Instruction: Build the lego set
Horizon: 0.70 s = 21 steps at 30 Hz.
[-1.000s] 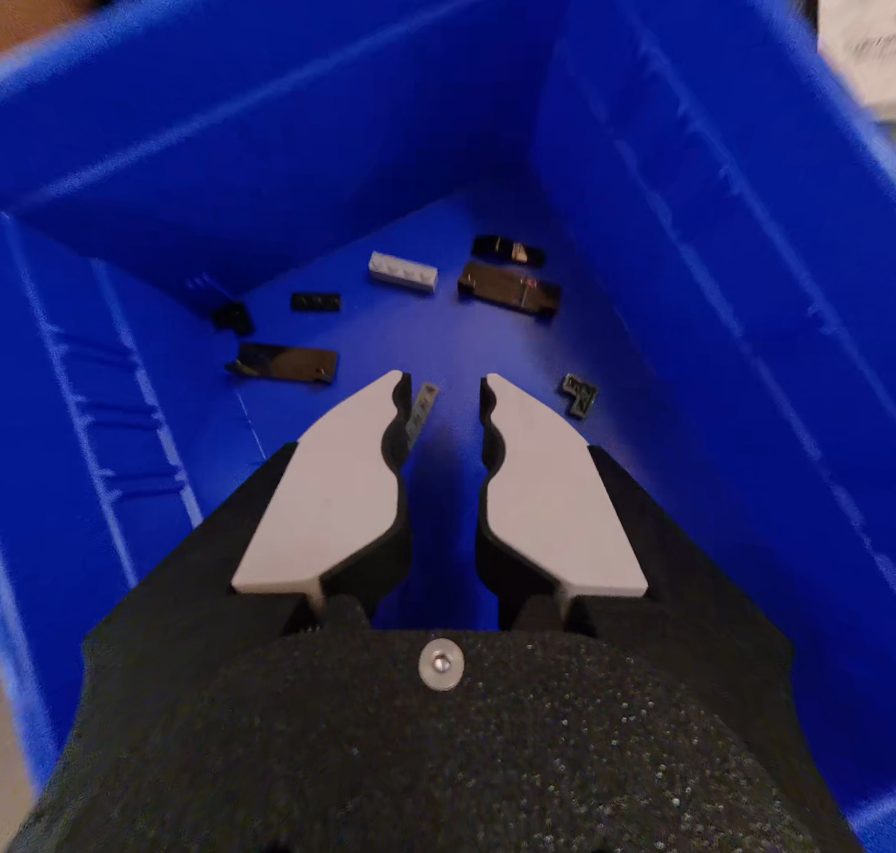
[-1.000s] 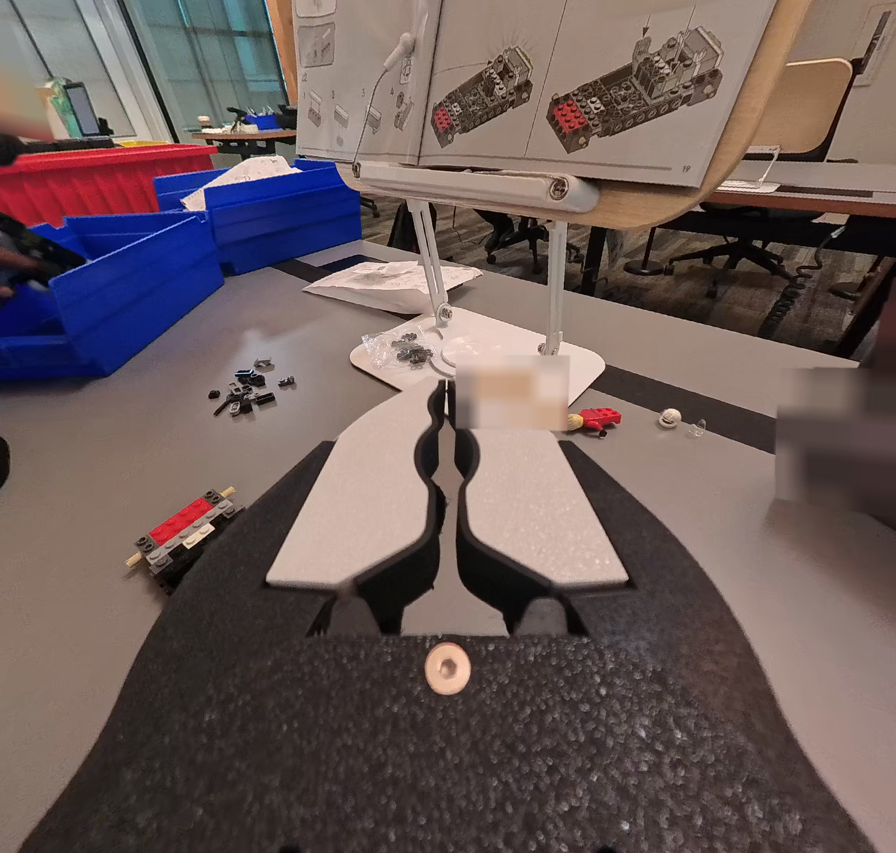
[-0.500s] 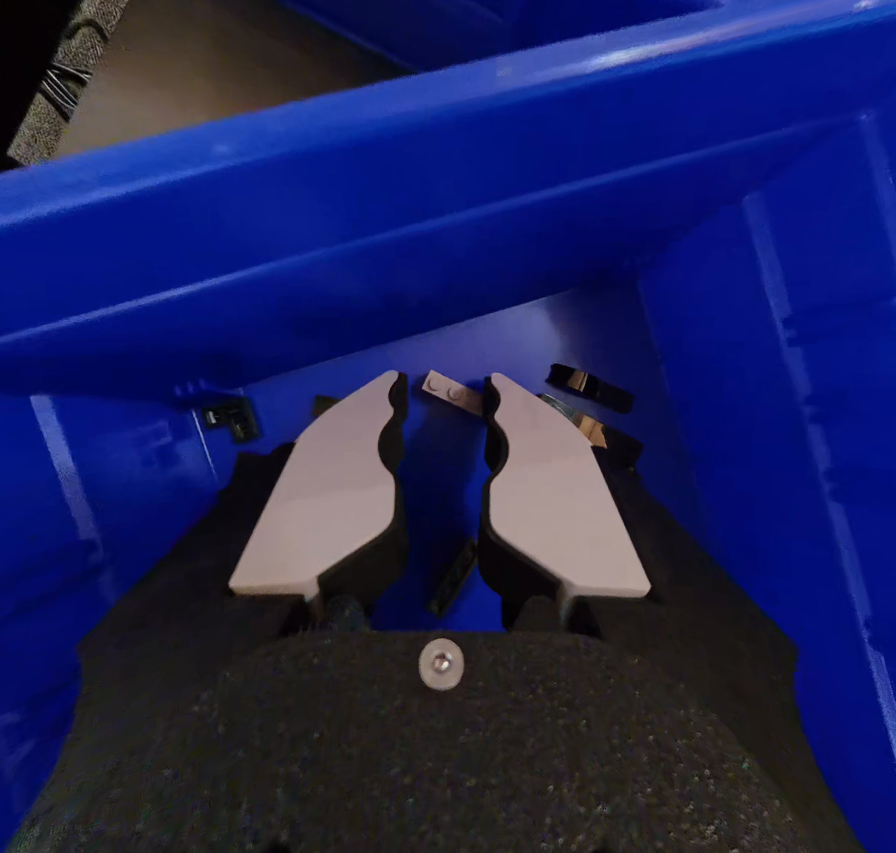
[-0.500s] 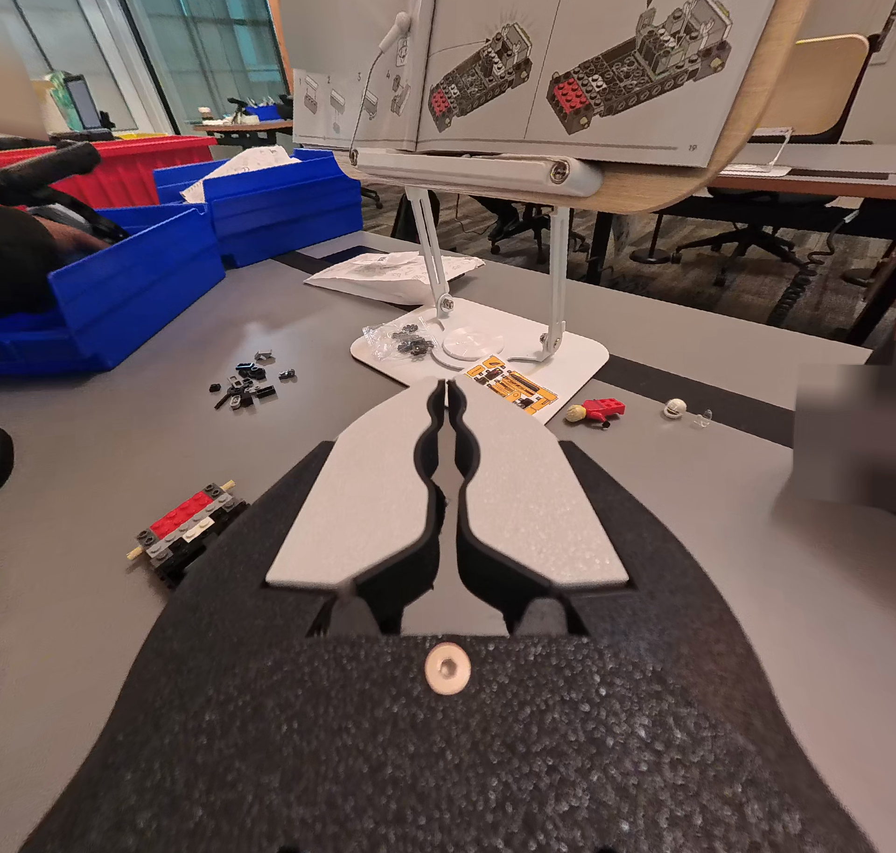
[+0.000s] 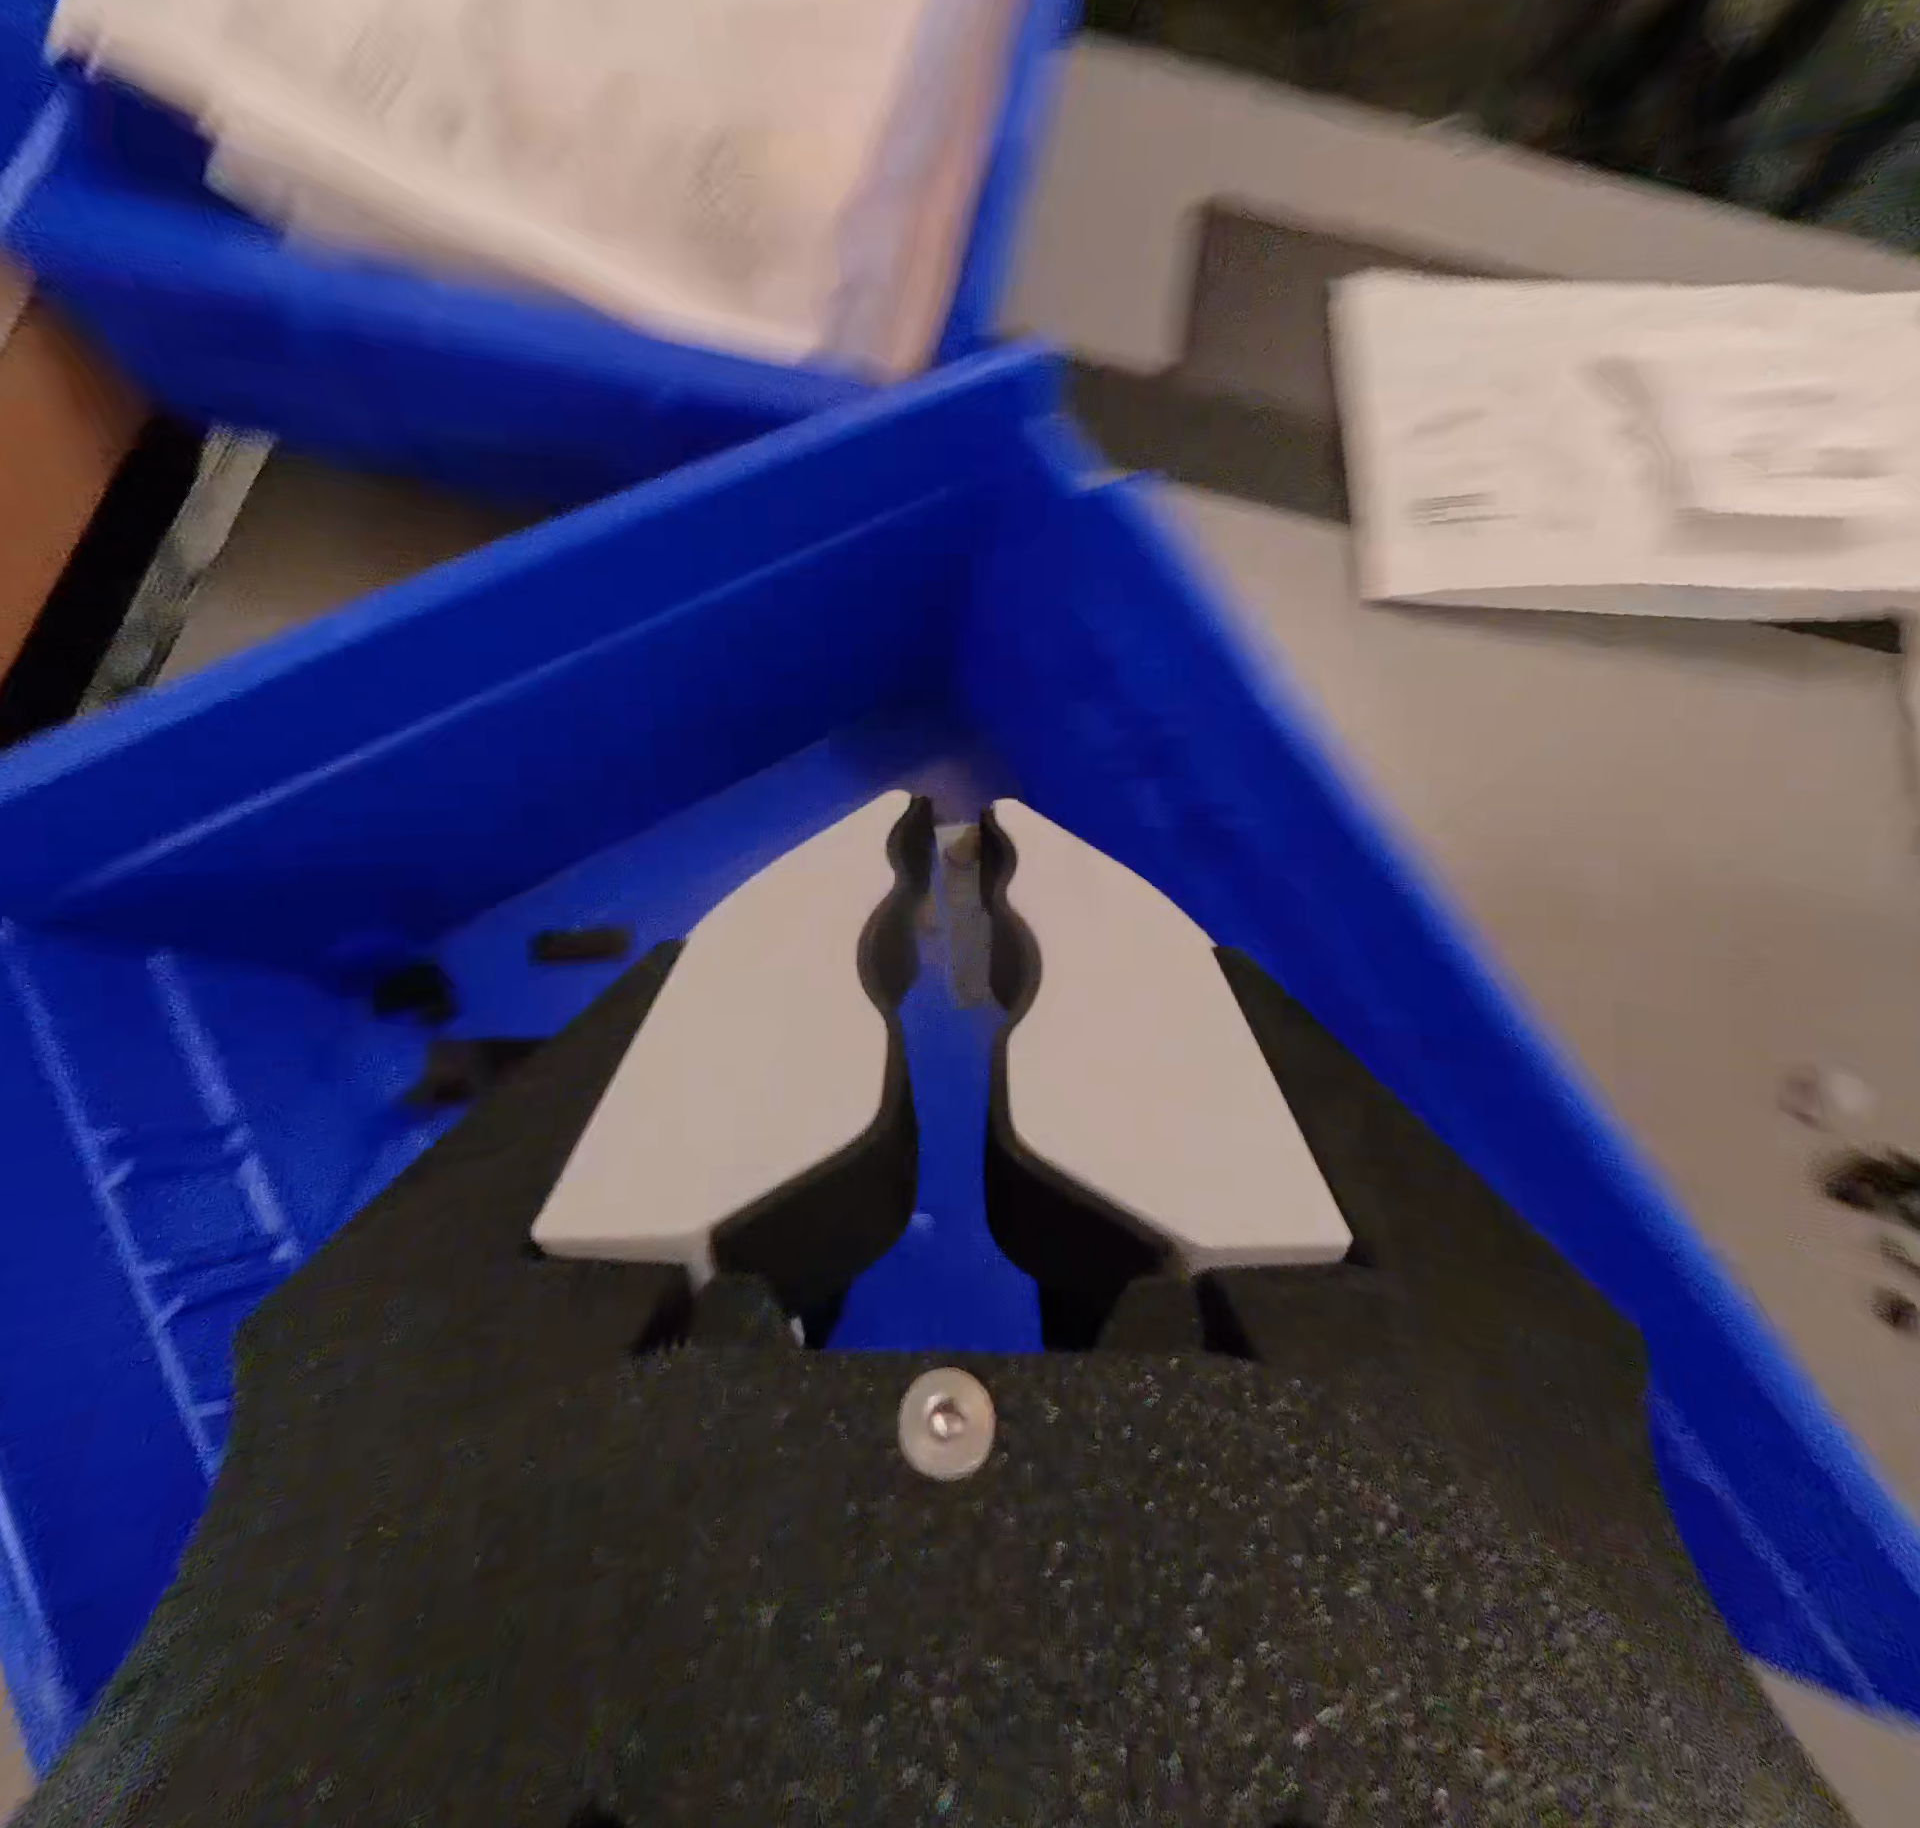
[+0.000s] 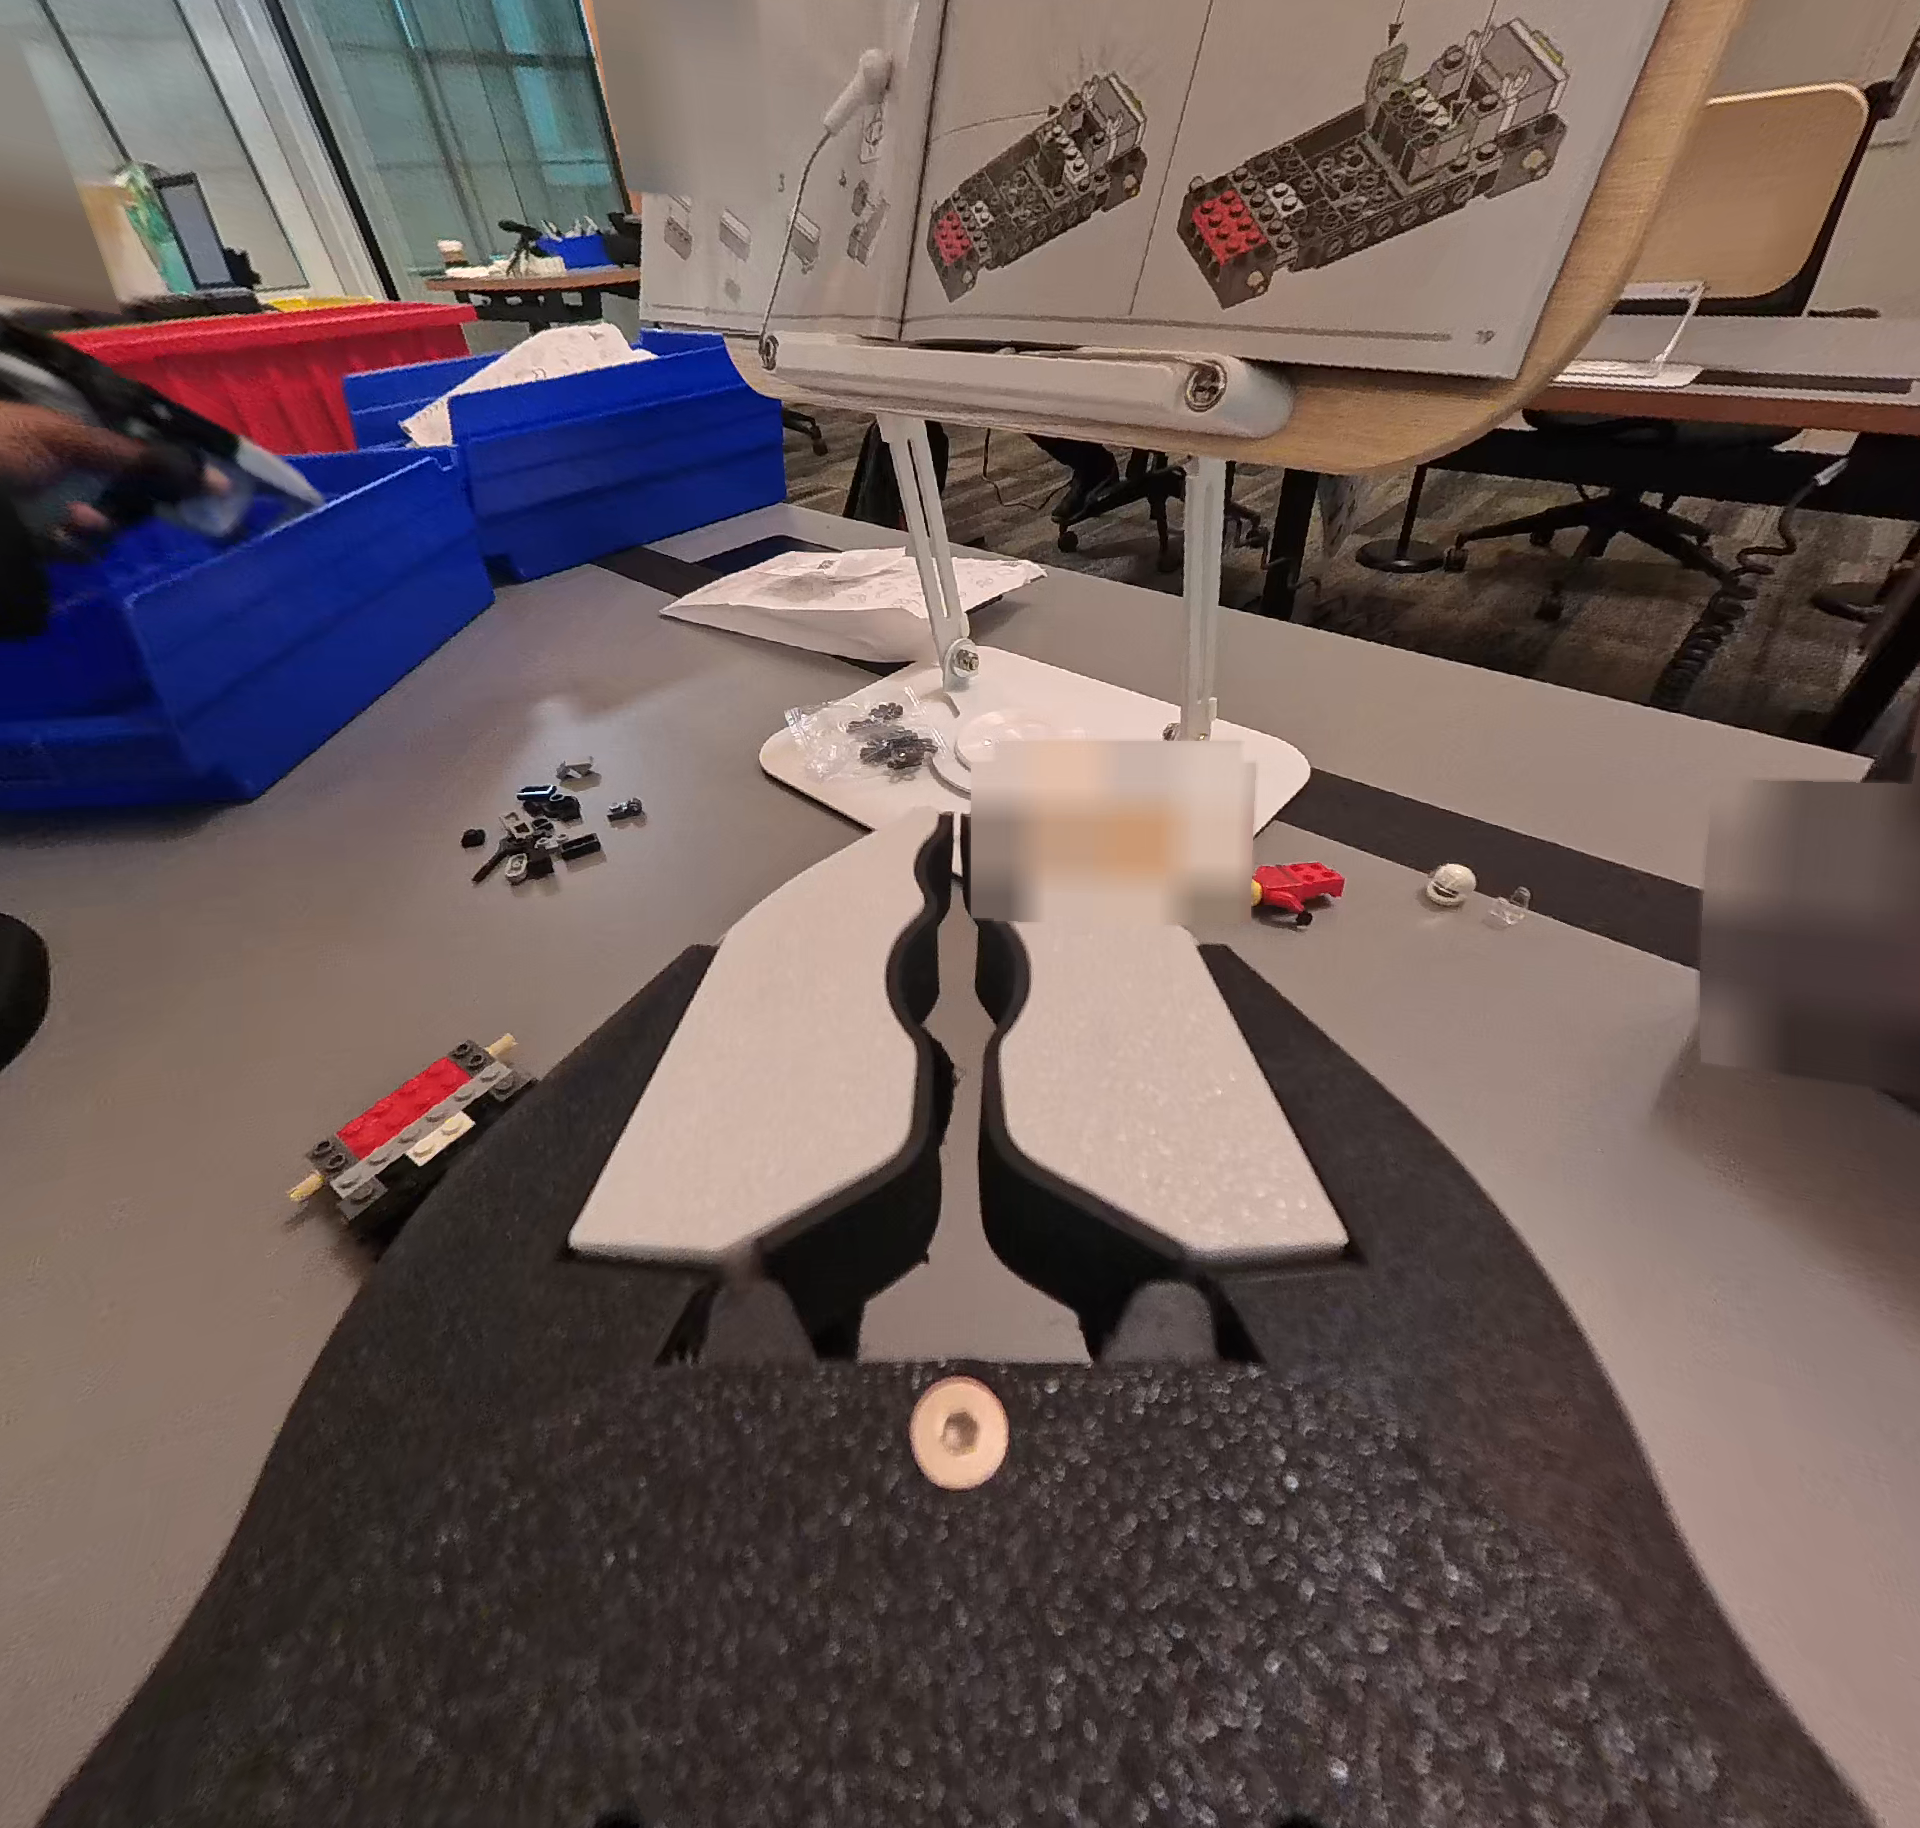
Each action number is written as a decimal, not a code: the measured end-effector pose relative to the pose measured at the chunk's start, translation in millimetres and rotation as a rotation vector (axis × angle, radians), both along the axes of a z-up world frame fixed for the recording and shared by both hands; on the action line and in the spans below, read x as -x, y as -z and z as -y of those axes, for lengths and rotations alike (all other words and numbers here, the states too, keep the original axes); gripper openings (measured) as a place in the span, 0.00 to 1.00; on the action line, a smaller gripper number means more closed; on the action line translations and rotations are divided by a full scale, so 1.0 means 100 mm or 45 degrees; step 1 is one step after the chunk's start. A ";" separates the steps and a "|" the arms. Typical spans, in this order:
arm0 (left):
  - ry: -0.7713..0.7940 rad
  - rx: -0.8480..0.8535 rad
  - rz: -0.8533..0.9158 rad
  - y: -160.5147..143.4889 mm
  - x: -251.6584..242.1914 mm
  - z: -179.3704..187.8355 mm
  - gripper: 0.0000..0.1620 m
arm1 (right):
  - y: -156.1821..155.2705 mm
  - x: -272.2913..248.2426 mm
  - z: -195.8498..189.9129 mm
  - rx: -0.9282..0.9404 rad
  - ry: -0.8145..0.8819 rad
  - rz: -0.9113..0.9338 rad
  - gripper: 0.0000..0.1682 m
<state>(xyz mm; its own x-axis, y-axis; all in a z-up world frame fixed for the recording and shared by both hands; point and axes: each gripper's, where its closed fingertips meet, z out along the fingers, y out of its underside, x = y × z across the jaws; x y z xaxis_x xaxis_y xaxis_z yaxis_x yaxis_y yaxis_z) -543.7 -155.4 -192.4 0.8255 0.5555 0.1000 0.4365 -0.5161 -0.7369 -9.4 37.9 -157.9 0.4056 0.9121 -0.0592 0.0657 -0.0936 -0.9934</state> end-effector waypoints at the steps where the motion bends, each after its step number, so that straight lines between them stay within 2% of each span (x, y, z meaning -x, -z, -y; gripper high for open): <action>1: 0.115 -0.063 -0.036 -0.20 -0.22 -0.11 0.05 | 0.00 0.01 0.00 -0.001 -0.002 0.003 0.00; 4: 0.571 -0.214 -0.080 -0.73 -1.22 -0.45 0.06 | 0.03 0.03 0.02 -0.007 -0.007 0.017 0.00; 7: 1.074 -0.195 -0.069 -0.85 -2.46 -0.70 0.05 | 0.03 0.04 0.03 -0.021 -0.005 0.028 0.00; 10: 1.519 -0.039 -0.072 -0.53 -3.56 -0.85 0.05 | -0.01 0.02 0.03 -0.052 0.003 0.030 0.00; 13: 1.820 0.149 -0.069 -0.09 -4.28 -1.00 0.05 | -0.03 0.00 0.02 -0.072 0.008 0.033 0.00; 17: 1.999 0.372 -0.078 0.40 -4.69 -1.24 0.05 | -0.02 -0.02 0.00 -0.081 0.009 0.045 0.00; 21: 2.048 0.496 -0.076 0.67 -4.77 -1.39 0.05 | 0.00 -0.02 0.00 -0.088 -0.002 0.062 0.00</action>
<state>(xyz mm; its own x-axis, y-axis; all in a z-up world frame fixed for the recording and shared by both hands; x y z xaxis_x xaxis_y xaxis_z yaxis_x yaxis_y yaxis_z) -66.9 -16.5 -259.5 0.5399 -0.8334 0.1180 -0.7149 -0.5281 -0.4583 -7.7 37.7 -157.8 0.4048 0.9141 0.0241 0.1142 -0.0244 -0.9932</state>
